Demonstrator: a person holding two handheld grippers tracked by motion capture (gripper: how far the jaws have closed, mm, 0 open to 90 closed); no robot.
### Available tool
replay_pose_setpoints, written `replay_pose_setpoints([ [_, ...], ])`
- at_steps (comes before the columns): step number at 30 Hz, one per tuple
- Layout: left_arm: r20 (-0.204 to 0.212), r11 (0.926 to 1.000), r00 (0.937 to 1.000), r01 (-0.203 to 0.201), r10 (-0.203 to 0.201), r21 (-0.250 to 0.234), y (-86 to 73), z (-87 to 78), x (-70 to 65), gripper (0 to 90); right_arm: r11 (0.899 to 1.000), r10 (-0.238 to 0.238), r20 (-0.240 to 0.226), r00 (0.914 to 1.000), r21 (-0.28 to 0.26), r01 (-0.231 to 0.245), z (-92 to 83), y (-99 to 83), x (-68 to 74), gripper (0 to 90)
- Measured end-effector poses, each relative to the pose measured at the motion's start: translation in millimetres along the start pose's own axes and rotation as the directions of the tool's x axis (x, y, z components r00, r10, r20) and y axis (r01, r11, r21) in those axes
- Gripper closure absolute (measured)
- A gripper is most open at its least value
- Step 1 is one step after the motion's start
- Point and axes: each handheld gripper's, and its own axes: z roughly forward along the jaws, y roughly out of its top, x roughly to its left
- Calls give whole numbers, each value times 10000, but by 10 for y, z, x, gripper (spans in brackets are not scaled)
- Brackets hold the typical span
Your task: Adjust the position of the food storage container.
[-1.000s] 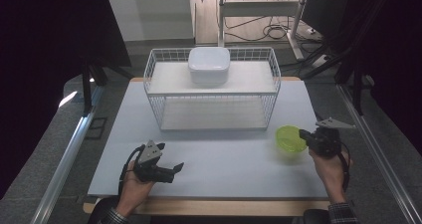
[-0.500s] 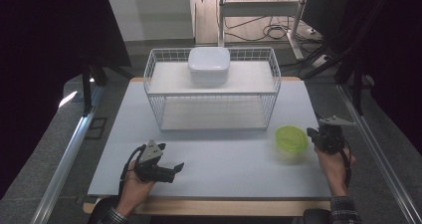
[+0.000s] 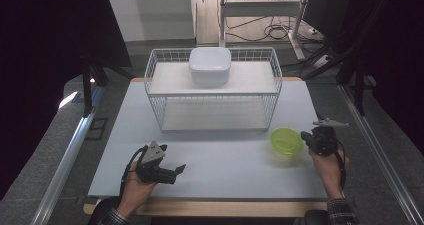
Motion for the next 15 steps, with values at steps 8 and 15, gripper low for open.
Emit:
replay_pose_setpoints([
  [8, -9, 10000, 10000, -83, 83, 26, 3, 0, -10, 57, 9997, -186, -599, 9980, 124, 193, 21, 8, 267, 896],
  [15, -5, 9999, 9999, -104, 104, 48, 5, 4, -19, 57, 9993, -278, -1175, 9927, 206, 304, 36, 7, 479, 895],
])
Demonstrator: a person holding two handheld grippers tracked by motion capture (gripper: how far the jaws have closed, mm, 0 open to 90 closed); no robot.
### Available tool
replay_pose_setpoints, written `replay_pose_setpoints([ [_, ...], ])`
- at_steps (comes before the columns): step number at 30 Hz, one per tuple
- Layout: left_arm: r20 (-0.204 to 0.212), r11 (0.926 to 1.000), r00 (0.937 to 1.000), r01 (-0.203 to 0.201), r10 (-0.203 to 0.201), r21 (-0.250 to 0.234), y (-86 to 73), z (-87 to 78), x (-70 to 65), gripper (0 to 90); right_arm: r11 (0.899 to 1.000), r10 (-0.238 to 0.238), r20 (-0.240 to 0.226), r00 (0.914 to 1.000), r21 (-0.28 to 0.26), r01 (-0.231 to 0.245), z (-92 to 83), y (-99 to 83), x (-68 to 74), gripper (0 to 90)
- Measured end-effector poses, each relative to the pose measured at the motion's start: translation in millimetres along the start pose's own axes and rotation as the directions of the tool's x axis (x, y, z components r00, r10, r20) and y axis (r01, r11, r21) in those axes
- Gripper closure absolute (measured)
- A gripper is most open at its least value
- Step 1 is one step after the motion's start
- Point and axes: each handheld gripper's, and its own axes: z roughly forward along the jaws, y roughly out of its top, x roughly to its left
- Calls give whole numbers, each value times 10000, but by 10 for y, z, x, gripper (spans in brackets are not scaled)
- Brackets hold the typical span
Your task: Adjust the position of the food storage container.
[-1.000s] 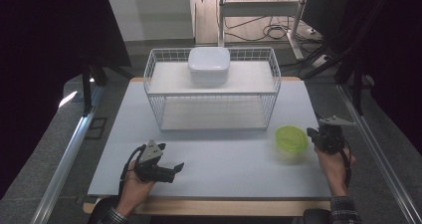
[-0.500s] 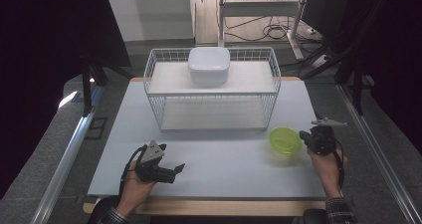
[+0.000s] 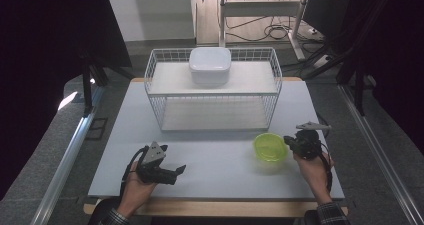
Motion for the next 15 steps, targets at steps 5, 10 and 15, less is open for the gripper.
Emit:
replay_pose_setpoints([
  [5, -2, 10000, 10000, -41, 41, 14, 2, -1, -7, 57, 9990, -438, -478, 9979, -45, 436, 48, 1, 252, 895],
  [10, -7, 10000, 10000, -35, 35, 4, 1, -5, -8, 57, 9975, -682, 36, 9977, -164, 683, 11, 4, 246, 895],
  [15, -25, 10000, 10000, -61, 61, 38, 1, -1, -9, 57, 9984, -478, 295, 9984, 314, 468, -94, -131, 179, 895],
])
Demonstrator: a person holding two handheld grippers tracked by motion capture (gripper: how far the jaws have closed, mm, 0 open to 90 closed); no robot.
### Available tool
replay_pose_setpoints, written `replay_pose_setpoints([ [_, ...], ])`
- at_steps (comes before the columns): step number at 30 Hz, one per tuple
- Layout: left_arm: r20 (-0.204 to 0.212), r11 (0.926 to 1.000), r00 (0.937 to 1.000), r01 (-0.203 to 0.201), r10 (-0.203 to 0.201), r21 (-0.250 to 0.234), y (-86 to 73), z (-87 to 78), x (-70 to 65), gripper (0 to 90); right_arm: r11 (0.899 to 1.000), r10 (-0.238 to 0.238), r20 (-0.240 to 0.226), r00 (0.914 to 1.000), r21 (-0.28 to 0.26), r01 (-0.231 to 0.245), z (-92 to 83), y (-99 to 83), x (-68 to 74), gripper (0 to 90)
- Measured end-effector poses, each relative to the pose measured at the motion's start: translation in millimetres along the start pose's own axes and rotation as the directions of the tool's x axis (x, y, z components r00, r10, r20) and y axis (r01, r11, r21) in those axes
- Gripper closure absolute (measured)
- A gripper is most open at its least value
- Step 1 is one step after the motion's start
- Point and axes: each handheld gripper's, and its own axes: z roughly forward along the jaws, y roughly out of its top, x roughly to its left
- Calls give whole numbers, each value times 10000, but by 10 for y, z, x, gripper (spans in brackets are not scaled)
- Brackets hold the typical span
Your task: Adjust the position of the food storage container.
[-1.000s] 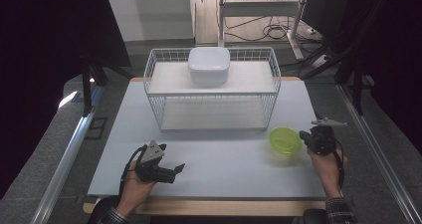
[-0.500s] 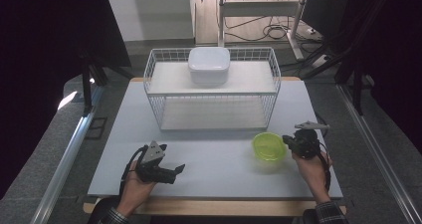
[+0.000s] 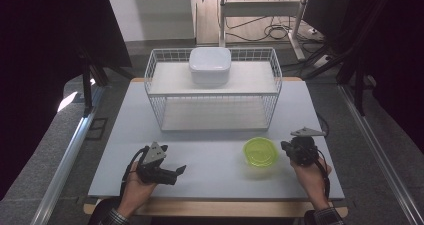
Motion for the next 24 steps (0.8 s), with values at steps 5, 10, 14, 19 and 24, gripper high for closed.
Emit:
replay_pose_setpoints([
  [5, 21, 10000, 10000, -34, 34, 45, 1, 2, -12, 57, 9979, 42, -864, 9963, 645, 14, -26, -142, 132, 888],
  [10, 63, 10000, 10000, -18, 18, 70, 1, 9, -22, 57, 9957, 367, -1743, 9840, 900, -212, 29, -172, 230, 887],
  [14, 53, 9999, 10000, -29, 29, 103, 0, 14, -23, 57, 9956, 406, -2044, 9780, 912, -223, 82, -154, 270, 887],
  [19, 59, 9999, 10000, -38, 38, 128, 0, 20, -29, 57, 9954, 299, -2642, 9640, 958, -46, 187, -87, 431, 886],
  [24, 70, 9998, 10000, -72, 71, 203, 1, 26, -36, 57, 9957, 17, -2998, 9540, 890, 262, 308, -1, 599, 886],
])
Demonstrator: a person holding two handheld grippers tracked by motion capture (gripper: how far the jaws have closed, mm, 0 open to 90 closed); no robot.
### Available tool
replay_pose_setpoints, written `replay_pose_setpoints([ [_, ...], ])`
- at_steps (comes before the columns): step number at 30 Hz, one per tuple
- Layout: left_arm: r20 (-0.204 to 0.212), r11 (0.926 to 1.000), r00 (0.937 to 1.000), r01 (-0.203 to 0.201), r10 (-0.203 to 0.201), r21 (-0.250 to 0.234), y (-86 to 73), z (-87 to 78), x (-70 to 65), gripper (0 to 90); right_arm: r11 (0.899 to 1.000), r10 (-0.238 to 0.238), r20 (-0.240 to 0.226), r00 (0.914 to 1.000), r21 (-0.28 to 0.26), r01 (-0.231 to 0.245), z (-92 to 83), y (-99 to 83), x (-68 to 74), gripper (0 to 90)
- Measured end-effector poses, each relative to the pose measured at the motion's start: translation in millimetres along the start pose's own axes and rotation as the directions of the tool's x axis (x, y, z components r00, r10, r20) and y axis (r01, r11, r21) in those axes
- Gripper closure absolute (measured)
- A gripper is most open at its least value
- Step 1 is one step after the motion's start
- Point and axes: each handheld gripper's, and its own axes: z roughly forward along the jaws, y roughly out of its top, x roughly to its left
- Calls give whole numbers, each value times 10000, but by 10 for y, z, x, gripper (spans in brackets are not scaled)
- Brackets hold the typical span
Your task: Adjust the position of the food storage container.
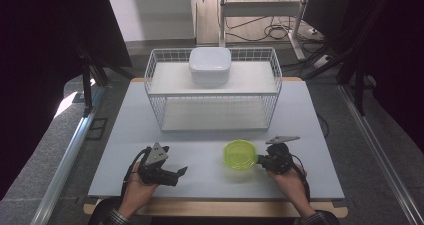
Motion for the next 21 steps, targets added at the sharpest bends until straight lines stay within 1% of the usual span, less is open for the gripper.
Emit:
replay_pose_setpoints([
  [1, 0, 10000, 10000, 0, 0, 0, 0, 0, 0, 57, 10000, 0, 0, 10000, 0, 0, 0, 0, 0, 886],
  [2, 0, 10000, 10000, -11, 11, 7, 0, 1, 0, 57, 9999, -95, -70, 9999, 43, 95, 31, 22, 20, 886],
  [5, -8, 10000, 10000, -8, 8, -1, 0, 4, -2, 57, 9995, -283, -270, 9992, 95, 286, 135, 76, 76, 886],
  [6, -4, 10000, 10000, -9, 9, 10, 0, 5, -2, 57, 9990, -413, -399, 9983, 142, 419, 203, 112, 120, 886],
  [7, -4, 10000, 10000, -9, 9, 10, 0, 5, -2, 57, 9990, -413, -399, 9983, 142, 419, 203, 112, 120, 886],
  [8, 12, 10000, 10000, 13, -13, 22, -1, 6, -4, 57, 9984, -531, -478, 9974, 143, 539, 267, 152, 162, 887],
  [9, 7, 10000, 10000, -14, 13, 37, -2, 7, -4, 57, 9982, -573, -522, 9970, 138, 581, 295, 172, 177, 887],
  [10, 7, 10000, 10000, -14, 13, 37, -2, 7, -4, 57, 9982, -573, -522, 9970, 138, 581, 295, 172, 177, 887],
  [11, 9, 10000, 10000, -21, 21, 44, -2, 8, -4, 57, 9976, -675, -538, 9963, 142, 683, 351, 212, 199, 889],
  [12, 15, 10000, 10000, -22, 22, 52, -2, 8, -4, 57, 9976, -675, -538, 9963, 142, 683, 351, 212, 199, 889],
  [13, 19, 10000, 10000, -22, 22, 55, -3, 8, -4, 56, 9971, -734, -549, 9958, 159, 744, 392, 244, 208, 889],
  [15, 3, 10000, 10000, -21, 21, 56, -5, 5, -4, 56, 9968, -781, -491, 9957, 145, 789, 398, 254, 206, 888],
  [16, -5, 10000, 10000, -4, 4, 49, -5, 3, -3, 56, 9962, -857, -391, 9955, 105, 862, 389, 260, 202, 888],
  [17, -12, 10000, 10000, -15, 15, 43, -5, 0, 1, 56, 9954, -945, -221, 9953, 103, 948, 367, 260, 196, 888],
  [18, -6, 10000, 10000, 35, -35, 39, -8, -5, 4, 56, 9940, -1088, 79, 9940, 55, 1088, 305, 243, 165, 887],
  [19, -6, 10000, 10000, 35, -35, 39, -8, -5, 4, 56, 9940, -1088, 79, 9940, 55, 1088, 305, 243, 165, 887],
  [20, -26, 10000, 10000, 45, -45, 42, -10, -10, 5, 56, 9955, -943, 203, 9953, 26, 943, 226, 204, 124, 887],
  [21, -43, 10000, 10000, 26, -26, 35, -10, -13, 6, 56, 9964, -853, 180, 9962, 47, 852, 185, 176, 110, 886],
])
